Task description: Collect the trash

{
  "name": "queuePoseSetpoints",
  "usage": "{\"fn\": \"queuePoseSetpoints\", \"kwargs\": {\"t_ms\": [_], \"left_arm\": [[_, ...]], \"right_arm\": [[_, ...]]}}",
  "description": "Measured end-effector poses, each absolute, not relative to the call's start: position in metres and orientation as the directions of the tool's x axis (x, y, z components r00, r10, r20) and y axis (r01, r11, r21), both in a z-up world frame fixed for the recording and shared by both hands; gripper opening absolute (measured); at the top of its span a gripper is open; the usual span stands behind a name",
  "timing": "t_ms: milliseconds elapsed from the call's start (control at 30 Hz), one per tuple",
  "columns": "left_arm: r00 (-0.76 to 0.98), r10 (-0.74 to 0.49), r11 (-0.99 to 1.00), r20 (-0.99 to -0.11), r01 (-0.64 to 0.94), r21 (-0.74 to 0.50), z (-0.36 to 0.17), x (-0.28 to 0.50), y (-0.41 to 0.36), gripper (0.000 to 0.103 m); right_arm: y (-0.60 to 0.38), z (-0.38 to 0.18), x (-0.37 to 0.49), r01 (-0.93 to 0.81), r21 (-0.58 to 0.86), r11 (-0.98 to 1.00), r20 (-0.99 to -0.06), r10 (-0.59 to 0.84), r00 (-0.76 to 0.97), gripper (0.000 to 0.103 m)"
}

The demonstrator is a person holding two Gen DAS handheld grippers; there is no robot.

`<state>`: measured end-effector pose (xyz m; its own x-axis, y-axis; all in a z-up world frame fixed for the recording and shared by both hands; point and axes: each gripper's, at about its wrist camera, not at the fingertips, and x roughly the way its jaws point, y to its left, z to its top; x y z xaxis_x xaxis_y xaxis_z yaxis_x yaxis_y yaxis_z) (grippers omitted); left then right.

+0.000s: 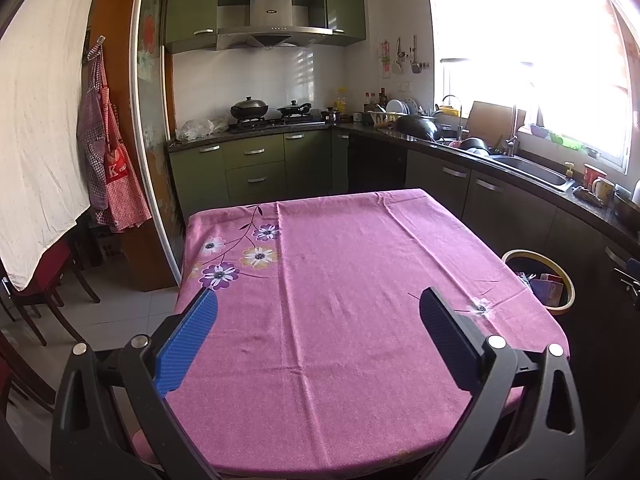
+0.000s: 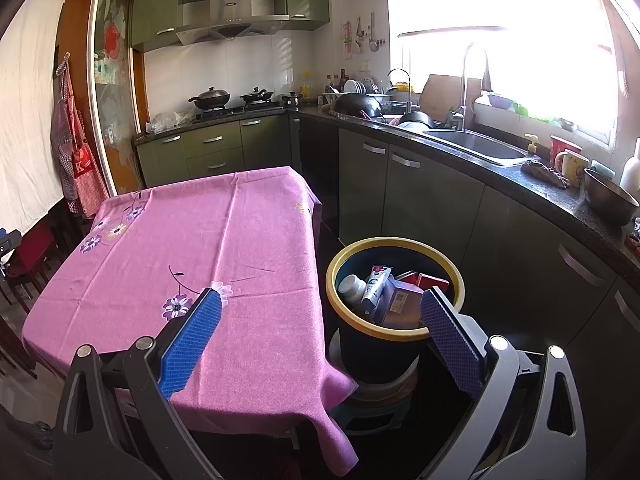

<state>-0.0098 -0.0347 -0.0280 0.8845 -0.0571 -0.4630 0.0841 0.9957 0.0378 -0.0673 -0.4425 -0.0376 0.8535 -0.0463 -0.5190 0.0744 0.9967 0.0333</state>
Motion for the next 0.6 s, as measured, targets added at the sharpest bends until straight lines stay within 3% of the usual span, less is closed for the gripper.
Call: {"fn": "queuePoseSetpoints", "kwargs": {"t_ms": [600], "left_arm": [[0.887,-0.075,0.995,-0.455,0.097,0.025,-0.0269,-0.01,-0.0318,0.096]], "right_arm": [[-0.442,-0.0408,-0.0636,0.067,0.031,0.997,-0.525,-0.04,0.85,0.098]]}}
